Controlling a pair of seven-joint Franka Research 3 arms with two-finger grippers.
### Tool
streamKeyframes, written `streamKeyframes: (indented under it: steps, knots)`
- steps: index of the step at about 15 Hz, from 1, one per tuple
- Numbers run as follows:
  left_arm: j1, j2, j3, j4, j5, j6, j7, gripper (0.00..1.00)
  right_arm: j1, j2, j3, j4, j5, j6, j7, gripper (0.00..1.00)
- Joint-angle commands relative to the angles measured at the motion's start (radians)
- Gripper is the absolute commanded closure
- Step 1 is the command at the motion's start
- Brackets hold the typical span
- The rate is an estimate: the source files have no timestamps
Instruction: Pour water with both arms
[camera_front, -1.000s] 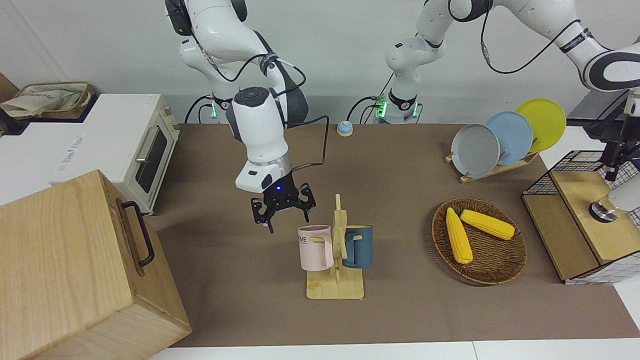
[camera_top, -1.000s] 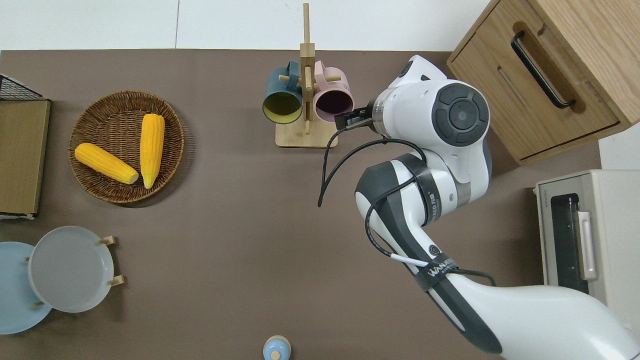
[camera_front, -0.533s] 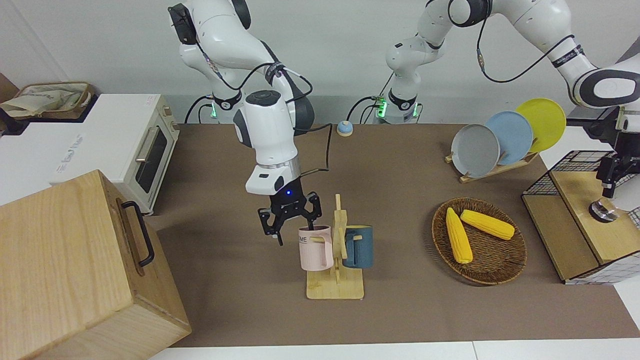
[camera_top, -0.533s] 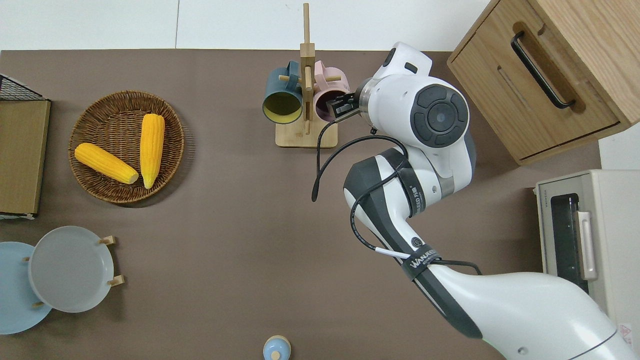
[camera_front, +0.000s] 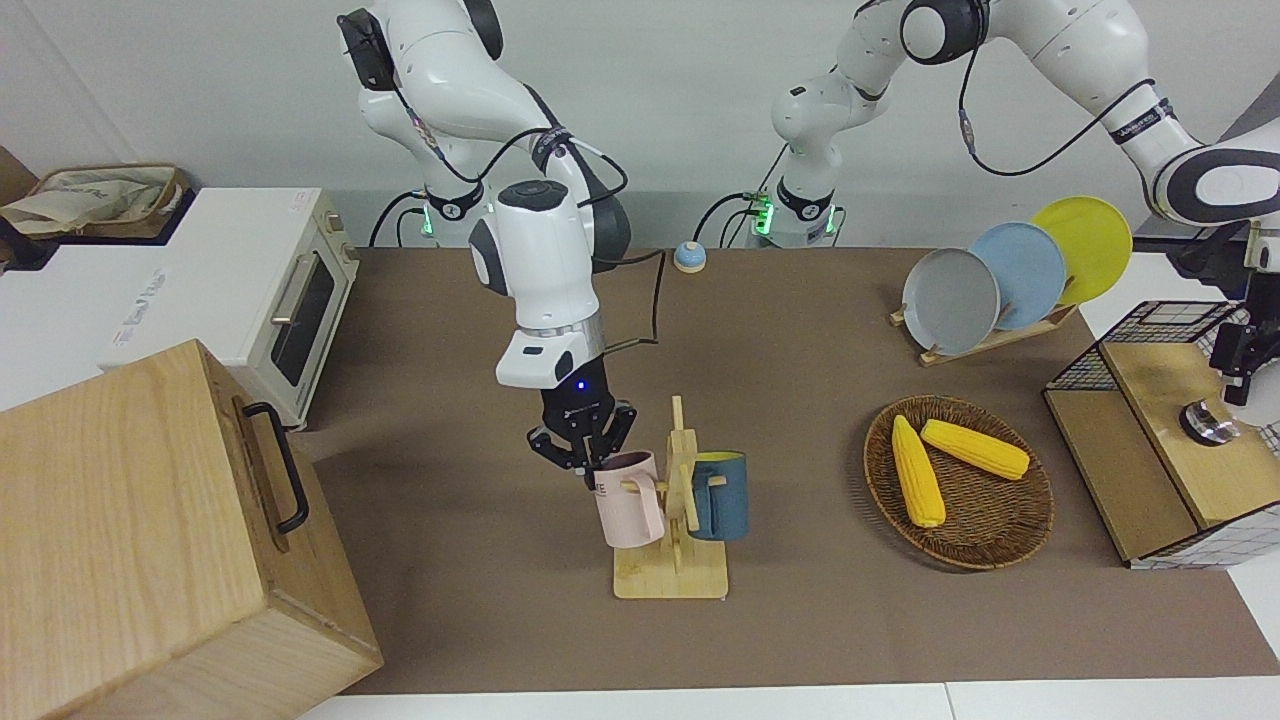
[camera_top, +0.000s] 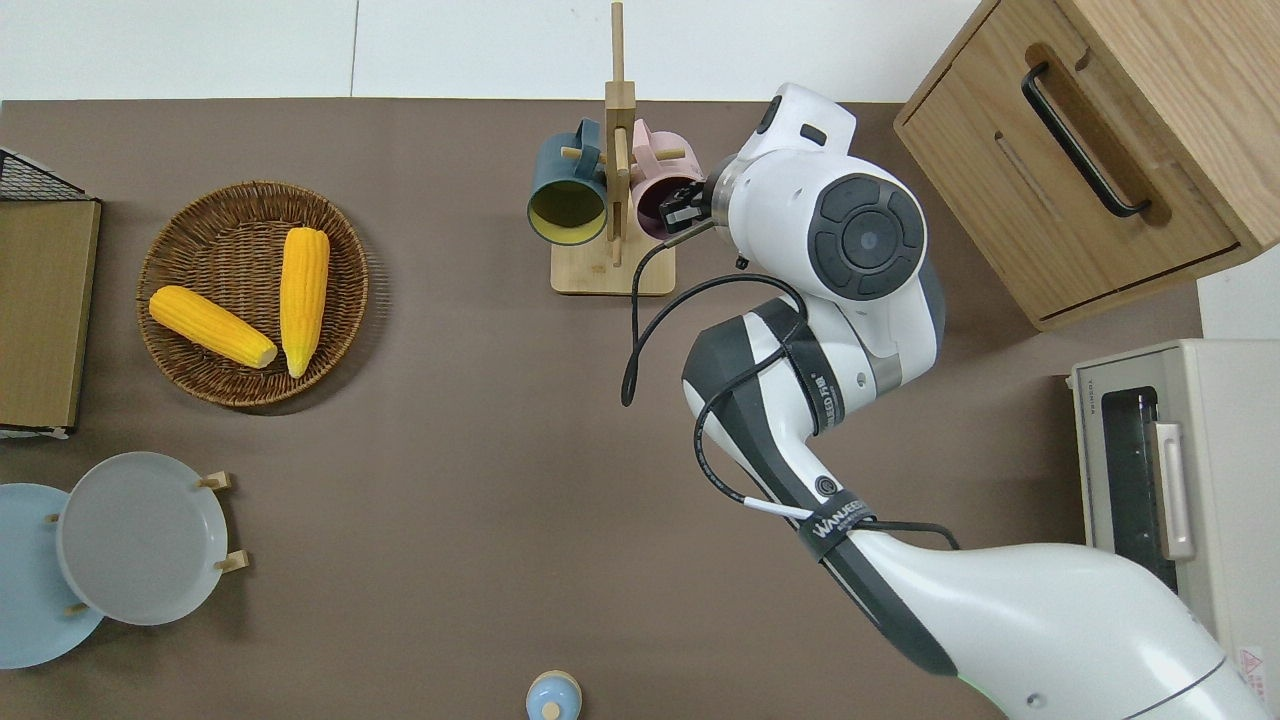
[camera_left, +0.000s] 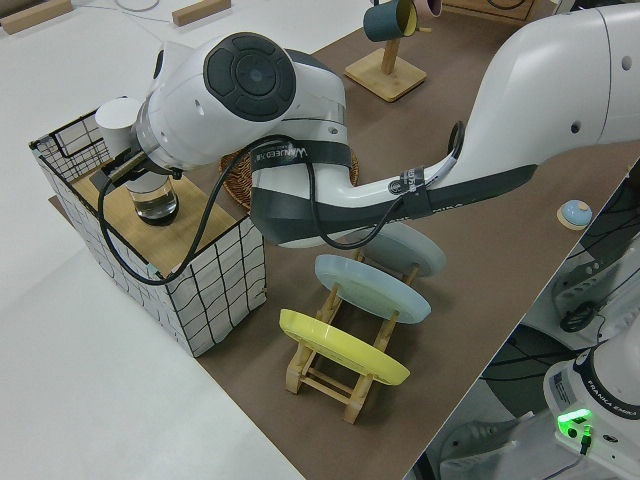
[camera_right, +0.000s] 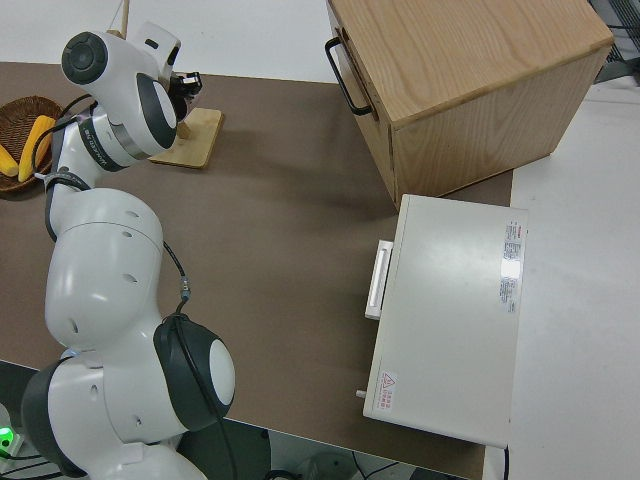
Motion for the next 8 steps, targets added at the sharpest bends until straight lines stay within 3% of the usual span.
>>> streamKeyframes:
  steps: [1,4,6,8]
  knots:
    - [0.011,0.036,-0.005,0.035,-0.056,0.013,0.030,0.34,-0.004,0.015,0.007,0.023,-0.008,0.005,-0.005,1.000]
    - [0.012,0.047,-0.005,0.035,-0.068,0.014,0.027,0.78,-0.012,0.003,0.007,0.023,-0.005,-0.001,-0.006,1.000]
    - [0.012,0.050,-0.005,0.033,-0.068,0.014,0.025,1.00,-0.014,-0.004,0.007,0.023,-0.012,-0.002,-0.008,1.000]
    - [0.011,0.050,-0.003,0.035,-0.065,0.014,0.021,1.00,-0.014,-0.014,0.001,0.019,-0.014,-0.010,-0.013,1.000]
